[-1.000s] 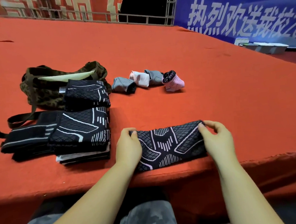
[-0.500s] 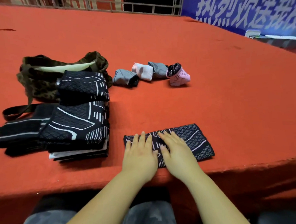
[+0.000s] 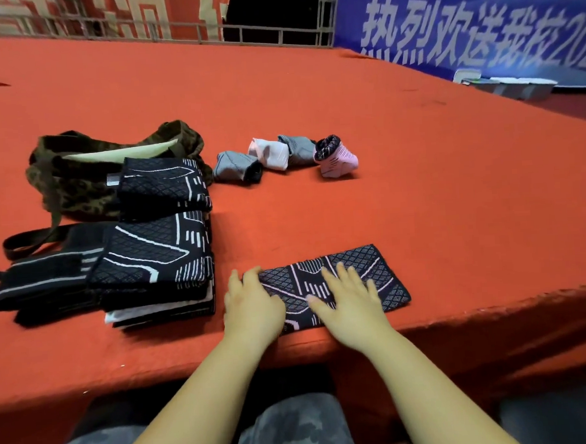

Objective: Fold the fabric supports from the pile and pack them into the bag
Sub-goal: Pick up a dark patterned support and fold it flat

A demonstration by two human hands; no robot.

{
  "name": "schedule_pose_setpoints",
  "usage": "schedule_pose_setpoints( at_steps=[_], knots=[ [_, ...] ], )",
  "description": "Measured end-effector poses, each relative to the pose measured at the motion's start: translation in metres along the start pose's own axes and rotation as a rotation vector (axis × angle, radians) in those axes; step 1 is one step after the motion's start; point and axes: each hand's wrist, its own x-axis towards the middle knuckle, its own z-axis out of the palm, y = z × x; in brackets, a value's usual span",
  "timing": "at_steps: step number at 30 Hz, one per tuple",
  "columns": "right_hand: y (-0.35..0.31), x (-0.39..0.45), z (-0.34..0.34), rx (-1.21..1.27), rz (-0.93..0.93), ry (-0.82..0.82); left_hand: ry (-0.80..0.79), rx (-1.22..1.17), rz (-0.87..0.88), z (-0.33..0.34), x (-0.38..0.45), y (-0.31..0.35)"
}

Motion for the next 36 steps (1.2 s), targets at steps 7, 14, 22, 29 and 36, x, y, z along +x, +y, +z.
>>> schedule_pose_setpoints(
  at_steps=[7, 14, 22, 29, 36],
  knots=[
    [-0.035, -0.024, 0.014, 0.081, -0.197, -0.041, 0.008, -0.634, -0.227, -0.008, -0.002, -0.002],
    [-0.059, -0.023, 0.011, 0.432, -0.104, 0.097, -0.051, -1.04, -0.08, -0.013, -0.01, 0.013],
    [-0.075, -0.024, 0.0, 1.072, 0.152, 0.307, 0.006, -0.68, 0.209, -0.02, -0.018, 0.001],
    [-0.034, -0.008, -0.018, 0.983, 0.121, 0.459, -0.093, 0.0, 0.404, 0.005, -0.007, -0.006],
    [0.003, -0.016, -0.023, 0.745, 0.171, 0.514, -0.161, 0.325, 0.487, 0.023, -0.001, 0.003]
  ],
)
